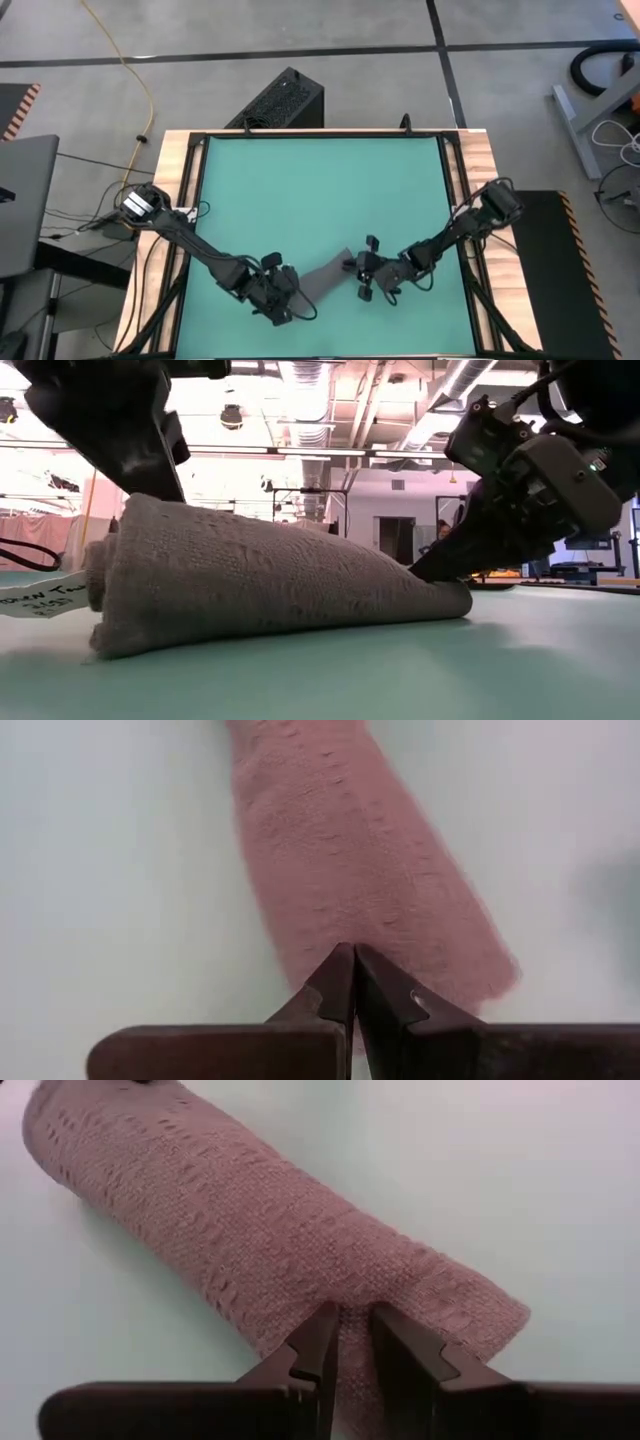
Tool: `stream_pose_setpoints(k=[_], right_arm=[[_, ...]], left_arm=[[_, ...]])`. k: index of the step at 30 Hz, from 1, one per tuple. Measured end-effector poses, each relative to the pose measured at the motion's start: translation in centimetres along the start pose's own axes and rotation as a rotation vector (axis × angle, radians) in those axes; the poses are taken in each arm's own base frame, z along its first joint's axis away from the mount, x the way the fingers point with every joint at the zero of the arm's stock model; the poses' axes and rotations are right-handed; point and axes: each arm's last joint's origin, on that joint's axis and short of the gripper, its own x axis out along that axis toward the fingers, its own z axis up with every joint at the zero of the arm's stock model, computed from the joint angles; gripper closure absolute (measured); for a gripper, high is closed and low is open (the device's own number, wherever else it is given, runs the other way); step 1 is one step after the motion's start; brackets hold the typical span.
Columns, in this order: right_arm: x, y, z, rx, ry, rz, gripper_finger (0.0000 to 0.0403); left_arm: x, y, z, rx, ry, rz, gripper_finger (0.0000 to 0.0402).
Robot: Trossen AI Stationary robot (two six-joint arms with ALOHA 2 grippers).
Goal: Roll towel
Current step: Roll the gray towel
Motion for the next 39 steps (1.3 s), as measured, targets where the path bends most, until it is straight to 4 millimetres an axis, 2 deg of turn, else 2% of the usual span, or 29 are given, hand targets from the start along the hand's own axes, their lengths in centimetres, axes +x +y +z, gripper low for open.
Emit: stream_pose_setpoints(k=[3, 7, 10, 14, 19, 22, 25, 29, 31, 36, 39], right_arm=[[-0.1, 0.1, -0.3, -0.016, 0.020, -0.005, 0.0310], [-0.1, -0.1, -0.4, -0.029, 0.044, -0.011, 0.0310], [-0.4, -0.1, -0.1, -0.053, 0.042, 0.007, 0.0310], [-1.5, 0.1, 1.4, -0.091, 0.022, 0.068, 0.0310], [-4.0, 0.0, 4.6, -0.066, -0.088, 0.117, 0.0310], [-5.6, -0.1, 6.0, -0.016, -0.123, 0.171, 0.0310], [-7.1, -0.2, 6.6, 0.069, -0.048, 0.299, 0.0310], [-8.1, -0.1, 5.4, 0.173, 0.131, 0.339, 0.0310], [-7.8, 0.3, 4.2, 0.195, 0.197, 0.313, 0.0310], [-5.1, 1.3, 1.9, 0.218, 0.230, 0.289, 0.0317], [-3.4, 2.1, 1.4, 0.192, 0.196, 0.308, 0.0325]], left_arm=[[0.4, -0.9, -1.0, -0.018, 0.016, -0.022, 0.0401], [1.5, -1.1, -2.5, -0.034, 0.089, 0.014, 0.0401], [1.4, -1.0, -2.5, -0.024, 0.092, 0.028, 0.0401], [-0.9, -0.5, -0.4, 0.023, 0.092, 0.028, 0.0401], [-3.3, 0.9, 2.4, 0.052, 0.034, 0.064, 0.0402], [-3.2, 1.4, 4.2, 0.067, -0.046, 0.022, 0.0401], [-1.6, 1.8, 5.7, 0.102, -0.090, -0.069, 0.0401], [-0.4, 3.1, 7.0, 0.111, -0.091, -0.086, 0.0402], [-0.3, 3.9, 7.4, 0.099, -0.072, -0.064, 0.0401], [-0.3, 5.4, 6.2, 0.110, 0.042, 0.078, 0.0401], [0.0, 5.2, 4.8, 0.119, 0.082, 0.083, 0.0401]])
